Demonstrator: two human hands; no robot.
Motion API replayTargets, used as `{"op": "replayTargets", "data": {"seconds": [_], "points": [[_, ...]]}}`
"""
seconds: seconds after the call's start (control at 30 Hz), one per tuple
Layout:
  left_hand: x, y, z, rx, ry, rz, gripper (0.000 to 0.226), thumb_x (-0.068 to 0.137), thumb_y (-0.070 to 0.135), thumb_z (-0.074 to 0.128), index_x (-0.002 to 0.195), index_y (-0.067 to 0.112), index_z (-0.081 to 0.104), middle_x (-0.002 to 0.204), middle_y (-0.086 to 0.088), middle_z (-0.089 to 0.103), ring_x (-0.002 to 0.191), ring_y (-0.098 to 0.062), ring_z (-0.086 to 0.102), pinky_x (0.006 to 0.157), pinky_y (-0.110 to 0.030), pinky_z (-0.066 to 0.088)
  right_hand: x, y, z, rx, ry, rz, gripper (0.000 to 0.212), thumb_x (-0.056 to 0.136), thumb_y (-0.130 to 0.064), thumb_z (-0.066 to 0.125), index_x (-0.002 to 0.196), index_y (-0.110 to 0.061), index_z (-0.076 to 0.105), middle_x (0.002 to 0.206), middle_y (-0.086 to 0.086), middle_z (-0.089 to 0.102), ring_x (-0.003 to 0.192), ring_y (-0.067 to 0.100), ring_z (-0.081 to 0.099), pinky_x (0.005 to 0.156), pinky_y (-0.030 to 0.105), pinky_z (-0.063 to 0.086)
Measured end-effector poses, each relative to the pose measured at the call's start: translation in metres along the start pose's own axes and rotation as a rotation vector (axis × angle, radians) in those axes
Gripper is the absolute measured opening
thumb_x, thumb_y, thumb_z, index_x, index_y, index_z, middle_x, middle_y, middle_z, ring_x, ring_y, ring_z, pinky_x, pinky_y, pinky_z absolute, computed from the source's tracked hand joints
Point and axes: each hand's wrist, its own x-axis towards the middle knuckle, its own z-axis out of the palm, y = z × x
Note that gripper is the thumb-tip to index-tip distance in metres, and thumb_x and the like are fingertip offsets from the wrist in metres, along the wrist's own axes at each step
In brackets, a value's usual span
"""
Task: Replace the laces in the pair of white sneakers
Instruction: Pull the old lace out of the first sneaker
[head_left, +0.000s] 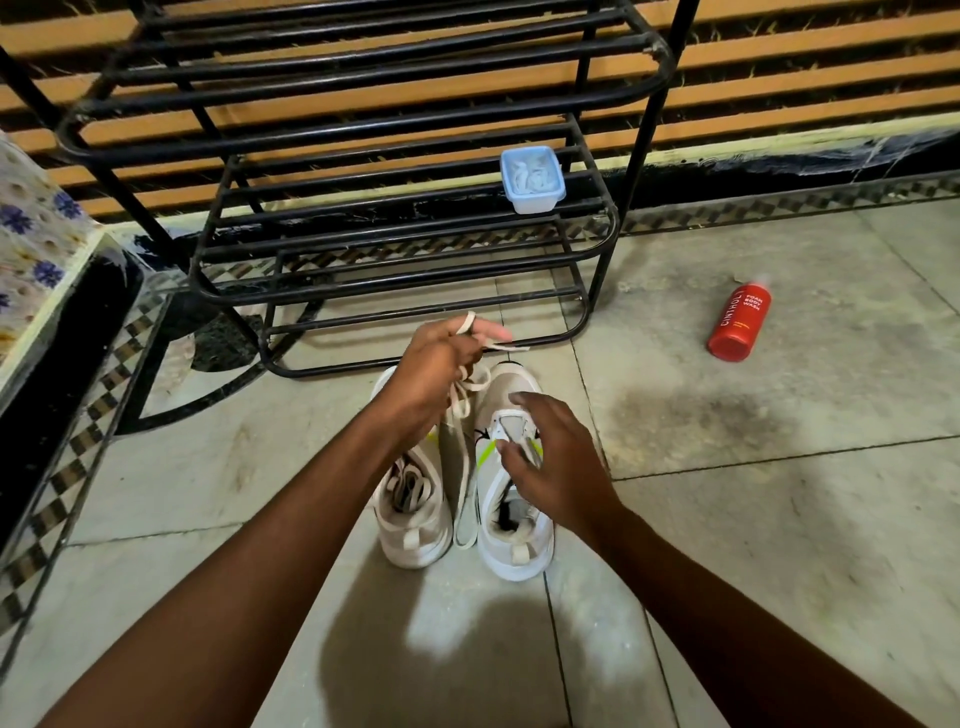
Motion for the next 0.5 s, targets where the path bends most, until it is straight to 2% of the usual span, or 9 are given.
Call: {"op": "replayTargets", "data": {"seconds": [0.07, 0.13, 0.17, 0.2, 0.27, 0.33, 0.4, 0.47, 0.5], "points": [[0.0, 0.017, 0.0, -0.174, -0.069, 0.025, 0.034, 0.104, 0.007, 0.044, 0.109, 0.009, 0.078, 0.067, 0.005, 0.034, 0.058, -0.009, 0.03, 0.061, -0.03, 0.022, 0.018, -0.011, 0.004, 0.03, -0.092, -0.053, 0.05, 0.085, -0.032, 0.075, 0.129, -0.013, 0.06, 0.119, 0.001, 0.06, 0.112, 0.016, 0.056, 0.098, 0.025, 0.044], [-0.003, 0.036, -0.001, -0.31, -0.119, 0.044, 0.034, 0.105, 0.007, 0.043, 0.113, 0.007, 0.076, 0.069, 0.003, 0.03, 0.059, -0.011, 0.025, 0.064, -0.036, 0.014, 0.033, -0.025, 0.007, 0.025, -0.203, -0.055, 0.037, 0.084, -0.035, 0.078, 0.114, -0.019, 0.064, 0.105, -0.003, 0.055, 0.098, 0.009, 0.051, 0.085, 0.013, 0.037], [-0.005, 0.046, -0.001, -0.366, -0.142, 0.055, 0.034, 0.105, 0.006, 0.041, 0.115, 0.006, 0.074, 0.069, 0.002, 0.029, 0.058, -0.012, 0.025, 0.063, -0.036, 0.014, 0.038, -0.031, 0.008, 0.023, -0.252, -0.032, 0.024, 0.084, -0.034, 0.079, 0.1, -0.026, 0.063, 0.097, -0.006, 0.051, 0.091, 0.006, 0.048, 0.078, 0.009, 0.032], [-0.007, 0.056, -0.002, -0.413, -0.16, 0.069, 0.035, 0.106, 0.006, 0.04, 0.116, 0.005, 0.074, 0.069, 0.001, 0.029, 0.058, -0.012, 0.025, 0.059, -0.031, 0.019, 0.042, -0.036, 0.008, 0.029, -0.281, -0.018, 0.021, 0.085, -0.032, 0.078, 0.086, -0.033, 0.057, 0.089, -0.008, 0.048, 0.083, 0.005, 0.045, 0.073, 0.008, 0.031], [-0.012, 0.072, -0.007, -0.485, -0.176, 0.115, 0.036, 0.106, 0.006, 0.039, 0.115, 0.006, 0.074, 0.068, 0.001, 0.029, 0.057, -0.012, 0.027, 0.053, -0.026, 0.031, 0.044, -0.037, 0.009, 0.054, -0.318, -0.006, 0.032, 0.089, -0.029, 0.075, 0.067, -0.031, 0.052, 0.076, -0.005, 0.048, 0.073, 0.006, 0.048, 0.067, 0.014, 0.034], [-0.013, 0.081, -0.017, -0.517, -0.155, 0.163, 0.036, 0.106, 0.006, 0.039, 0.114, 0.007, 0.074, 0.069, 0.001, 0.03, 0.058, -0.012, 0.026, 0.053, -0.026, 0.029, 0.042, -0.034, 0.007, 0.086, -0.372, 0.059, 0.034, 0.093, -0.029, 0.071, 0.067, -0.012, 0.057, 0.068, 0.007, 0.054, 0.067, 0.017, 0.056, 0.065, 0.033, 0.045], [-0.013, 0.08, -0.029, -0.445, -0.066, 0.183, 0.036, 0.106, 0.007, 0.04, 0.113, 0.009, 0.075, 0.069, 0.002, 0.033, 0.058, -0.01, 0.029, 0.056, -0.028, 0.027, 0.039, -0.031, 0.004, 0.2, -0.4, 0.175, 0.025, 0.094, -0.021, 0.07, 0.076, -0.006, 0.064, 0.064, 0.012, 0.062, 0.058, 0.018, 0.063, 0.06, 0.034, 0.05], [-0.01, 0.068, -0.034, -0.259, 0.072, 0.178, 0.036, 0.107, 0.009, 0.041, 0.111, 0.012, 0.077, 0.071, 0.002, 0.041, 0.06, -0.008, 0.036, 0.058, -0.027, 0.032, 0.037, -0.039, -0.003, 0.395, -0.329, 0.244, 0.011, 0.09, -0.004, 0.068, 0.083, -0.011, 0.071, 0.065, 0.009, 0.067, 0.055, 0.018, 0.065, 0.056, 0.031, 0.051], [-0.01, 0.059, -0.033, -0.148, 0.129, 0.165, 0.036, 0.108, 0.009, 0.041, 0.111, 0.012, 0.076, 0.072, 0.002, 0.046, 0.06, -0.008, 0.04, 0.058, -0.026, 0.035, 0.038, -0.043, -0.007, 0.484, -0.258, 0.25, 0.02, 0.086, 0.004, 0.065, 0.084, -0.014, 0.072, 0.066, 0.007, 0.068, 0.054, 0.019, 0.064, 0.054, 0.029, 0.05]]}}
